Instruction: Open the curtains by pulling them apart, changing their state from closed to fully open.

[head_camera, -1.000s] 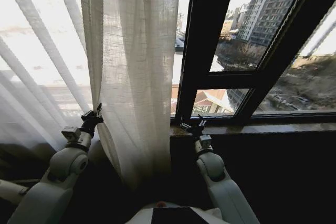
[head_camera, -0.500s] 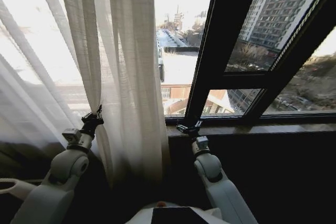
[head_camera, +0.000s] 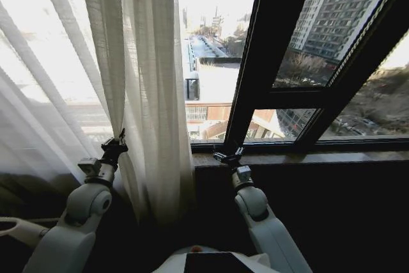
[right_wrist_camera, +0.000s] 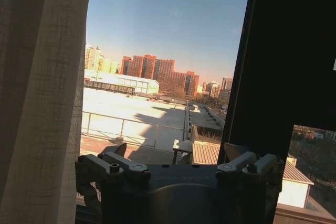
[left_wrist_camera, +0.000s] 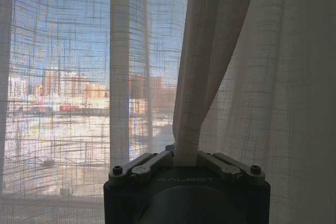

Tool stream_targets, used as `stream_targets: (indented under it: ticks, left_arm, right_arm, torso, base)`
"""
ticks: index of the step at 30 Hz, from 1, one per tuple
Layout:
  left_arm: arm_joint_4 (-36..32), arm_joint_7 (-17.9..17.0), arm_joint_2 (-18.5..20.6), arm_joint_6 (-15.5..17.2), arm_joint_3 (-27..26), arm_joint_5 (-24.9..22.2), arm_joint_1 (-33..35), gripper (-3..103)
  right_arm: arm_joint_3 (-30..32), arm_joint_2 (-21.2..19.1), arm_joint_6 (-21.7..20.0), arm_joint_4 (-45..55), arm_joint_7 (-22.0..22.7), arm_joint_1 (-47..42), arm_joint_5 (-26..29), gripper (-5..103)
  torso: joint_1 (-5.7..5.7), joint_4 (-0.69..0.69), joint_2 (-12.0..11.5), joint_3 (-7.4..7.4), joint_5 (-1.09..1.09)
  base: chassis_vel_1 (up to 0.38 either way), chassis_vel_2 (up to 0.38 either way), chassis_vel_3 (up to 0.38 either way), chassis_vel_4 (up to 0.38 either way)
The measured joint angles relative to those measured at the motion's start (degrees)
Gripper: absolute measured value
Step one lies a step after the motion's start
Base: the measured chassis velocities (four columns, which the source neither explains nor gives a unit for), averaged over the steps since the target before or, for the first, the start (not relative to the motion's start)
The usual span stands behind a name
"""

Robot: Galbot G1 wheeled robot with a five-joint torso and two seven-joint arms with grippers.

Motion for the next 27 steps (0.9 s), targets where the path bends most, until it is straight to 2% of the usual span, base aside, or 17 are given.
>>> stream_targets:
  ticks: [6,16,27]
  left_arm:
    - [0.9,-1.1,-2.0,0.0,0.3,0.2,-1.5,0]
    - [1.3,-1.3,-2.1,0.0,0.3,0.3,-2.2,0]
    - [0.5,-1.2,-1.7,0.0,-0.1,0.4,-1.3,0]
  right_arm:
    - [0.0,-0.3,0.0,-0.3,0.0,0.1,0.1,100]
    - [-0.1,-0.3,0.2,-0.7,-0.2,0.4,0.2,100]
    - [-0.2,-0.2,1.3,-0.9,-0.5,0.4,0.2,100]
  torso:
    - [0.0,0.0,0.0,0.0,-0.02]
    - [-0.02,0.01,0.0,-0.01,-0.01]
    - [0.01,0.01,0.0,0.0,-0.03]
  base:
    - [0.0,0.0,0.0,0.0]
    - [-0.044,0.053,0.046,-0.046]
    - [-0.19,0.207,0.177,-0.218]
